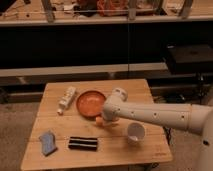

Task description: Place the pepper in the ceramic bowl

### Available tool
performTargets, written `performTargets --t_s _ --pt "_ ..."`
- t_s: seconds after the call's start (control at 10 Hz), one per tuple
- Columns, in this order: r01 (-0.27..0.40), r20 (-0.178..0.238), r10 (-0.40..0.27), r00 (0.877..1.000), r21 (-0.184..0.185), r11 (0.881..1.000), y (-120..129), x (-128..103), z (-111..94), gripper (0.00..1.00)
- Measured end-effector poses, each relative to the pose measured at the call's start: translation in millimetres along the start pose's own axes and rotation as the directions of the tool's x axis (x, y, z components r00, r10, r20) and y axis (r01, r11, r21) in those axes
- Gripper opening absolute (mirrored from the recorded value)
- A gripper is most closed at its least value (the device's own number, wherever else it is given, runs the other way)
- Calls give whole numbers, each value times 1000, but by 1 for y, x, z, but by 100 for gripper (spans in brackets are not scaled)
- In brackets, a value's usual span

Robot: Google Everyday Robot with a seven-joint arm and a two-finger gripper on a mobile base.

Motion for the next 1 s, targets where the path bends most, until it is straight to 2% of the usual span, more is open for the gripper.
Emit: performTargets --t_s 0.3,1.0 --pt "4 6 -4 1000 11 1000 -20 -5 -8 0" --pt "19 14 -19 1000 24 1000 -44 -12 -14 0"
